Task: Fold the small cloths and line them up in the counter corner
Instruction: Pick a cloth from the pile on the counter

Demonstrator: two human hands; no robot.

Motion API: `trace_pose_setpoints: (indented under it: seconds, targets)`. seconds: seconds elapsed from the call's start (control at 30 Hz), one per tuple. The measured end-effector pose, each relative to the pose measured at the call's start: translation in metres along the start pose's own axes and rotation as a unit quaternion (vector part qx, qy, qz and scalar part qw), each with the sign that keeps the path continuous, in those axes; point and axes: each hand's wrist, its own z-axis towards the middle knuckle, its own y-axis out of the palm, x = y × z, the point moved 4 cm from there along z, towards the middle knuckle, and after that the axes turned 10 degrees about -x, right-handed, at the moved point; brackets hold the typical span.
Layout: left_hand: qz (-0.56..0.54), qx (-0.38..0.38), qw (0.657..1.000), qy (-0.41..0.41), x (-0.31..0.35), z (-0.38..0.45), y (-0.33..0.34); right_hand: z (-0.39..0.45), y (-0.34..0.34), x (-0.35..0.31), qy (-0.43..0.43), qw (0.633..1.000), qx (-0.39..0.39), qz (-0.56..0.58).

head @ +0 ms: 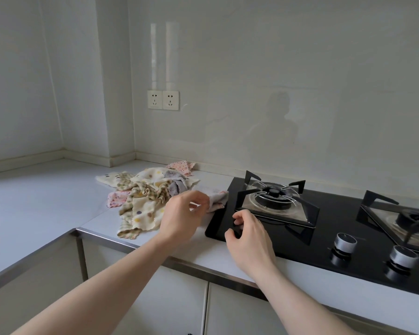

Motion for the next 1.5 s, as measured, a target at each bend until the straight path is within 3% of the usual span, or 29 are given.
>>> trace_pose_setpoints:
  seconds: [0.17,0.43,0.57,0.7,0.83,1.0,1.1,1.2,1.33,1.5]
  targets:
    - [-0.001,-0.011,0.999,0.037,0.041,0.015,-0.034,-0.012,-0.002,-0.013,-0.027,0.999,-0.023,-0.014]
    - [0.091,-0.21,0.971,0.073,0.109,0.022,-0.086,-0.044,-0.028,-0.055,-0.024,0.99,-0.038,0.137]
    - [0.088,-0.206,0.971,0.082,0.127,0.023,-0.102,-0.053,-0.049,-0.077,-0.022,0.983,-0.063,0.173]
    - [0.082,-0.202,0.972,0.084,0.14,0.025,-0.109,-0.058,-0.056,-0.096,0.015,0.963,-0.152,0.221]
    - [0.083,-0.214,0.971,0.062,0.145,0.029,-0.116,-0.052,-0.06,-0.101,0.032,0.963,-0.144,0.227]
    - [0.053,-0.194,0.978,0.046,0.145,0.036,-0.13,-0.047,-0.077,-0.094,0.047,0.98,-0.124,0.149]
    - [0.122,-0.174,0.976,0.044,0.139,0.035,-0.14,-0.039,-0.094,-0.085,0.037,0.994,-0.069,0.071]
    - [0.234,-0.198,0.95,0.052,0.124,0.031,-0.14,-0.022,-0.118,-0.078,0.029,0.998,-0.034,0.047]
    - [0.343,-0.228,0.908,0.075,0.111,0.025,-0.129,0.002,-0.143,-0.08,0.015,0.998,-0.047,-0.033]
    - [0.316,-0.206,0.926,0.001,0.097,0.029,-0.123,0.012,-0.164,-0.077,0.034,0.993,-0.026,-0.113]
